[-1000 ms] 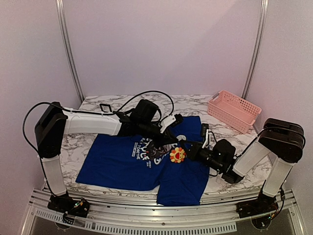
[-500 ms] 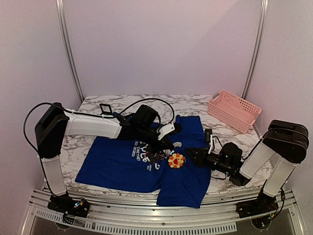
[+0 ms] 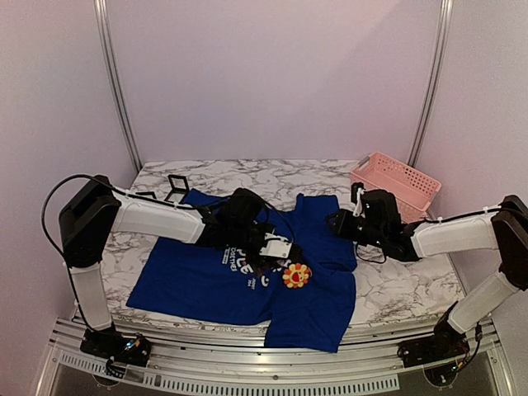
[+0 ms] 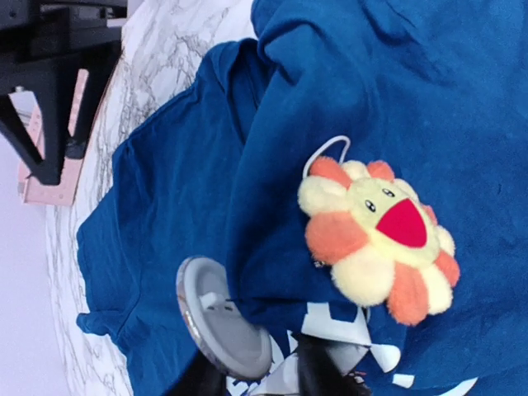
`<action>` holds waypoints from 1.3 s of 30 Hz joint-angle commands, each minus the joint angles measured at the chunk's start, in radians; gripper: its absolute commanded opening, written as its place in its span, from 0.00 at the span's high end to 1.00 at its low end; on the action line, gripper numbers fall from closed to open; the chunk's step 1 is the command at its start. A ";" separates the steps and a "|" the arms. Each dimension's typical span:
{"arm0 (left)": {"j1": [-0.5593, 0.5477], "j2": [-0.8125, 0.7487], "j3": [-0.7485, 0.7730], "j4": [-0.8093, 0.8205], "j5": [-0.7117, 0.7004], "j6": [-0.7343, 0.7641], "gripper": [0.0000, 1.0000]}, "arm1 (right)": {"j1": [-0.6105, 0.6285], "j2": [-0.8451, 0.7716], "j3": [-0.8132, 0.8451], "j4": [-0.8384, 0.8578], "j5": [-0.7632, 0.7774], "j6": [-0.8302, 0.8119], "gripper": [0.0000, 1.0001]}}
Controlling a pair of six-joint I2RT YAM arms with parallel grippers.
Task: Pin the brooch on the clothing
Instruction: Pin the brooch onto the flattened clothing, then smooth out the clothing with brooches at the center of the board.
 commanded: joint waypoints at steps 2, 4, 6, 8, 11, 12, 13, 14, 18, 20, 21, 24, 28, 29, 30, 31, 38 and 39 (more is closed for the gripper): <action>-0.036 -0.076 -0.031 -0.095 -0.009 0.363 0.54 | -0.061 0.121 0.132 -0.413 0.042 -0.010 0.69; -0.041 -0.108 -0.045 -0.134 -0.026 0.415 0.47 | -0.085 0.207 0.184 -0.421 -0.006 -0.042 0.69; -0.041 -0.150 -0.058 -0.173 -0.053 0.422 0.35 | -0.115 0.286 0.260 -0.444 -0.050 -0.069 0.71; -0.038 -0.198 -0.076 -0.217 -0.085 0.401 0.19 | -0.134 0.371 0.336 -0.483 -0.047 -0.095 0.72; -0.015 -0.275 -0.116 -0.276 -0.122 0.340 0.14 | -0.159 0.486 0.466 -0.551 -0.033 -0.154 0.72; -0.003 -0.296 -0.131 -0.310 -0.133 0.311 0.13 | -0.173 0.522 0.512 -0.574 -0.029 -0.175 0.72; 0.013 -0.312 -0.142 -0.337 -0.144 0.284 0.13 | -0.191 0.548 0.557 -0.594 -0.027 -0.187 0.71; 0.030 -0.320 -0.156 -0.360 -0.167 0.255 0.14 | -0.210 0.590 0.602 -0.607 -0.021 -0.204 0.72; 0.129 -0.303 -0.240 -0.391 -0.269 0.193 0.23 | -0.267 0.696 0.778 -0.618 -0.008 -0.269 0.71; 0.171 -0.325 -0.279 -0.407 -0.251 0.179 0.23 | -0.275 0.739 0.863 -0.616 -0.024 -0.307 0.71; 0.178 -0.340 -0.294 -0.425 -0.247 0.181 0.23 | -0.277 0.771 0.910 -0.625 -0.028 -0.325 0.71; 0.179 -0.370 -0.320 -0.473 -0.240 0.164 0.23 | -0.281 0.824 1.016 -0.649 -0.040 -0.348 0.72; 0.184 -0.386 -0.347 -0.450 -0.223 0.084 0.23 | -0.281 0.832 1.063 -0.635 -0.063 -0.391 0.72; 0.184 -0.389 -0.343 -0.435 -0.218 0.055 0.23 | -0.280 0.821 1.064 -0.633 -0.083 -0.397 0.72; 0.185 -0.388 -0.329 -0.414 -0.214 0.020 0.22 | -0.278 0.804 1.062 -0.627 -0.115 -0.412 0.72; 0.186 -0.384 -0.314 -0.399 -0.212 -0.012 0.20 | -0.274 0.788 1.059 -0.621 -0.127 -0.429 0.72; 0.238 -0.341 -0.129 -0.428 -0.073 -0.350 0.13 | -0.197 0.573 1.022 -0.616 -0.119 -0.503 0.70; 0.251 -0.336 -0.106 -0.436 -0.047 -0.406 0.13 | -0.183 0.544 0.991 -0.619 -0.103 -0.498 0.70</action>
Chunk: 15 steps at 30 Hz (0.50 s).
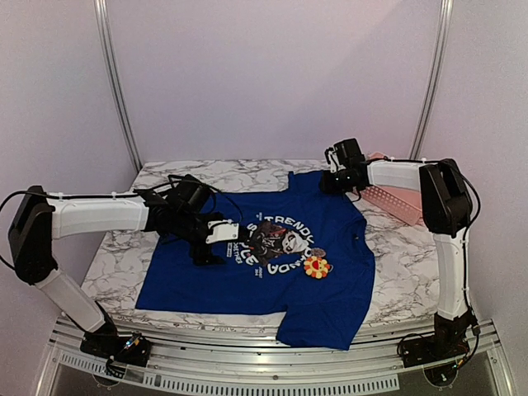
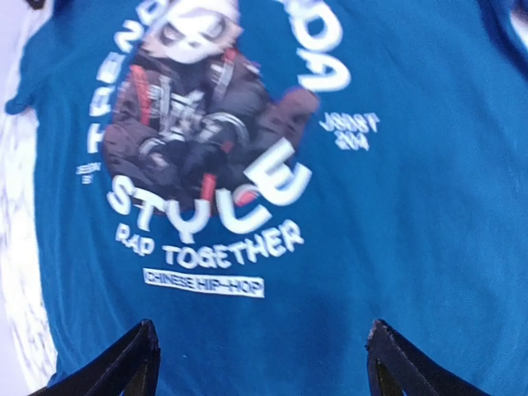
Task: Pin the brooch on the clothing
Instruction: Smooth out the clothing with brooches at the center of the board.
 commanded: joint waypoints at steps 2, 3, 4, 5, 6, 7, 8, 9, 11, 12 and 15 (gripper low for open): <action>0.086 0.040 0.145 -0.033 0.159 -0.395 0.12 | 0.090 -0.256 -0.117 -0.020 0.062 -0.006 0.70; 0.107 0.050 0.159 -0.040 0.157 -0.436 0.13 | 0.099 -0.304 -0.155 -0.039 0.079 0.014 0.70; 0.129 0.063 0.169 -0.043 0.145 -0.473 0.15 | 0.114 -0.343 -0.209 -0.066 0.114 0.058 0.70; 0.155 0.079 0.179 -0.051 0.130 -0.495 0.18 | 0.128 -0.371 -0.248 -0.095 0.140 0.086 0.71; 0.179 0.099 0.197 -0.072 0.107 -0.505 0.21 | 0.142 -0.415 -0.285 -0.135 0.167 0.128 0.73; 0.200 0.120 0.214 -0.092 0.072 -0.509 0.25 | 0.159 -0.439 -0.320 -0.176 0.189 0.183 0.76; 0.221 0.144 0.234 -0.116 0.052 -0.504 0.29 | 0.176 -0.467 -0.360 -0.216 0.209 0.216 0.80; 0.237 0.167 0.253 -0.139 0.035 -0.499 0.33 | 0.193 -0.498 -0.399 -0.256 0.223 0.261 0.85; 0.264 0.214 0.285 -0.162 0.007 -0.484 0.34 | 0.221 -0.533 -0.487 -0.316 0.222 0.345 0.94; 0.272 0.236 0.296 -0.163 -0.012 -0.474 0.34 | 0.234 -0.553 -0.532 -0.332 0.216 0.388 0.97; 0.305 0.307 0.337 -0.160 -0.087 -0.460 0.37 | 0.271 -0.588 -0.674 -0.330 0.180 0.507 1.00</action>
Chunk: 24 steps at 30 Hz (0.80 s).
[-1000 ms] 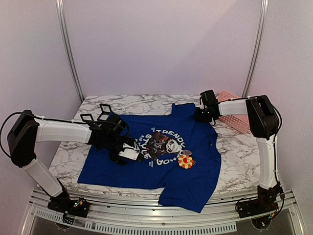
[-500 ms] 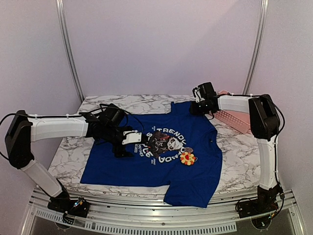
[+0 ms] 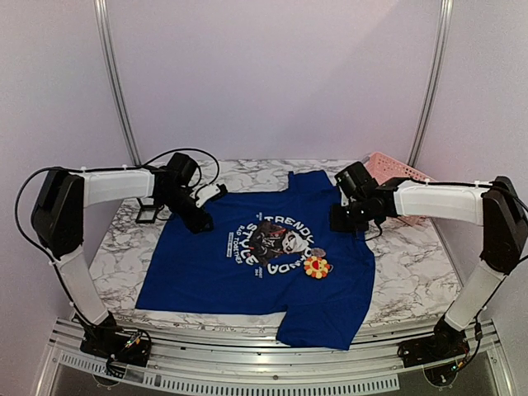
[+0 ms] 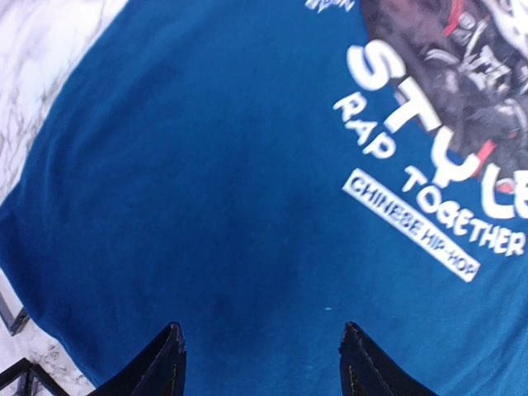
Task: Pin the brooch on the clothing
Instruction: Smooth out the clothing with brooches at the center of the board.
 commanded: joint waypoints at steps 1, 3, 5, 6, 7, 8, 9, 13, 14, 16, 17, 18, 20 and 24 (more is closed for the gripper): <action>0.048 0.099 0.070 -0.063 -0.121 -0.010 0.38 | 0.048 -0.044 -0.188 -0.128 0.004 0.239 1.00; 0.078 0.164 0.125 -0.100 -0.144 -0.015 0.41 | 0.062 -0.055 -0.244 -0.141 0.002 0.309 1.00; 0.107 0.217 0.158 -0.125 -0.159 -0.030 0.44 | 0.064 -0.060 -0.288 -0.165 0.003 0.358 1.00; 0.120 0.241 0.168 -0.128 -0.179 -0.037 0.45 | 0.064 -0.062 -0.309 -0.173 0.001 0.390 1.00; 0.130 0.257 0.173 -0.131 -0.192 -0.045 0.47 | 0.064 -0.062 -0.325 -0.179 -0.003 0.407 1.00; 0.141 0.271 0.174 -0.134 -0.204 -0.054 0.48 | 0.065 -0.064 -0.340 -0.184 -0.005 0.420 1.00; 0.152 0.280 0.170 -0.137 -0.210 -0.061 0.49 | 0.064 -0.067 -0.355 -0.193 -0.005 0.437 1.00; 0.174 0.268 0.129 -0.129 -0.188 -0.074 0.49 | 0.065 -0.100 -0.400 -0.227 0.012 0.478 1.00; 0.176 0.263 0.122 -0.122 -0.186 -0.069 0.49 | 0.064 -0.111 -0.410 -0.228 0.015 0.485 1.00; 0.182 0.260 0.113 -0.106 -0.188 -0.059 0.48 | 0.065 -0.138 -0.416 -0.217 0.016 0.484 1.00; 0.182 0.257 0.111 -0.100 -0.187 -0.052 0.48 | 0.064 -0.143 -0.414 -0.207 0.013 0.477 1.00; 0.182 0.252 0.109 -0.095 -0.183 -0.045 0.46 | 0.064 -0.148 -0.404 -0.198 0.010 0.465 1.00; 0.181 0.233 0.120 -0.095 -0.145 -0.034 0.38 | 0.065 -0.148 -0.372 -0.176 0.005 0.429 1.00; 0.170 0.172 0.170 -0.122 -0.071 0.005 0.30 | 0.065 -0.170 -0.278 -0.140 0.053 0.350 0.96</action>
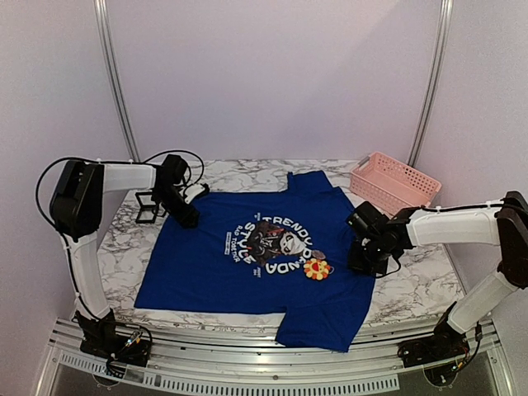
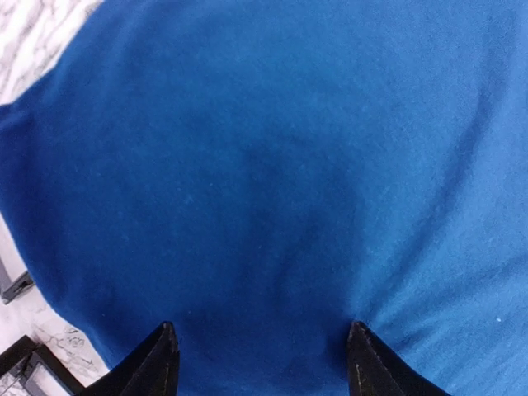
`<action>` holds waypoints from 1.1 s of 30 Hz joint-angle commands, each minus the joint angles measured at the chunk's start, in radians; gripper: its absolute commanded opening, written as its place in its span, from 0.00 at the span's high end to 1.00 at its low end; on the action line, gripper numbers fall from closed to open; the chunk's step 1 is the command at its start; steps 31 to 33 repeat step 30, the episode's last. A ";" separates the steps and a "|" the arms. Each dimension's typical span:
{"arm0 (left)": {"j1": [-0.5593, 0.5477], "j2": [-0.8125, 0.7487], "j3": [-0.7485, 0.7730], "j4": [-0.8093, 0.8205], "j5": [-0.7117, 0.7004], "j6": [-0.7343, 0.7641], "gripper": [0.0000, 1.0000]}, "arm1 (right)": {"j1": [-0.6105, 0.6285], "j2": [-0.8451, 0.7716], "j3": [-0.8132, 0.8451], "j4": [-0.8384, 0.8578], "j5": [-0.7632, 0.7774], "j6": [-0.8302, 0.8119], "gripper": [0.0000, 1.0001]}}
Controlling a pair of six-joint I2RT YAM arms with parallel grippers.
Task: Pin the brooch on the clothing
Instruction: Smooth out the clothing with brooches at the center of the board, then reset both arms
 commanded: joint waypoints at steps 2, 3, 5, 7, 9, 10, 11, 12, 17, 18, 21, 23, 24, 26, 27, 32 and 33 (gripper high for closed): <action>0.006 -0.090 0.046 -0.113 0.083 0.062 0.28 | -0.003 -0.051 0.110 0.001 0.105 -0.108 0.89; 0.005 -0.113 0.054 -0.136 0.094 0.067 0.27 | -0.008 -0.070 0.122 0.017 0.131 -0.123 0.84; 0.007 -0.189 0.048 -0.177 0.121 0.082 0.23 | -0.027 -0.115 0.121 0.080 0.169 -0.164 0.66; 0.009 -0.278 0.006 -0.192 0.136 0.088 0.19 | -0.065 -0.158 0.085 0.208 0.176 -0.246 0.47; 0.018 -0.383 -0.064 -0.183 0.146 0.082 0.14 | -0.129 -0.216 0.019 0.347 0.153 -0.336 0.37; 0.024 -0.440 -0.105 -0.172 0.144 0.068 0.09 | -0.158 -0.249 -0.023 0.414 0.154 -0.365 0.34; 0.031 -0.496 -0.145 -0.154 0.132 0.048 0.01 | -0.187 -0.297 -0.065 0.479 0.172 -0.399 0.29; 0.041 -0.552 -0.202 -0.135 0.120 0.023 0.01 | -0.213 -0.326 -0.104 0.534 0.192 -0.432 0.24; 0.091 -0.774 -0.422 -0.002 0.063 -0.074 0.01 | -0.268 -0.522 -0.289 0.814 0.290 -0.561 0.01; 0.105 -0.811 -0.470 0.035 0.054 -0.090 0.00 | -0.269 -0.564 -0.328 0.860 0.307 -0.595 0.01; 0.142 -0.899 -0.593 0.159 0.037 -0.155 0.00 | -0.269 -0.621 -0.376 0.911 0.349 -0.632 0.01; 0.155 -0.939 -0.651 0.224 0.019 -0.218 0.00 | -0.269 -0.641 -0.371 0.850 0.369 -0.574 0.01; 0.158 -0.953 -0.674 0.254 0.007 -0.252 0.00 | -0.269 -0.644 -0.369 0.821 0.365 -0.550 0.01; 0.158 -0.977 -0.718 0.309 -0.018 -0.314 0.00 | -0.269 -0.651 -0.389 0.820 0.364 -0.507 0.01; 0.158 -0.988 -0.740 0.335 -0.019 -0.338 0.01 | -0.269 -0.656 -0.406 0.839 0.352 -0.505 0.01; 0.158 -1.011 -0.785 0.376 -0.019 -0.379 0.00 | -0.269 -0.686 -0.448 0.874 0.381 -0.530 0.01; 0.158 -1.011 -0.785 0.376 -0.019 -0.379 0.00 | -0.269 -0.686 -0.448 0.874 0.381 -0.530 0.01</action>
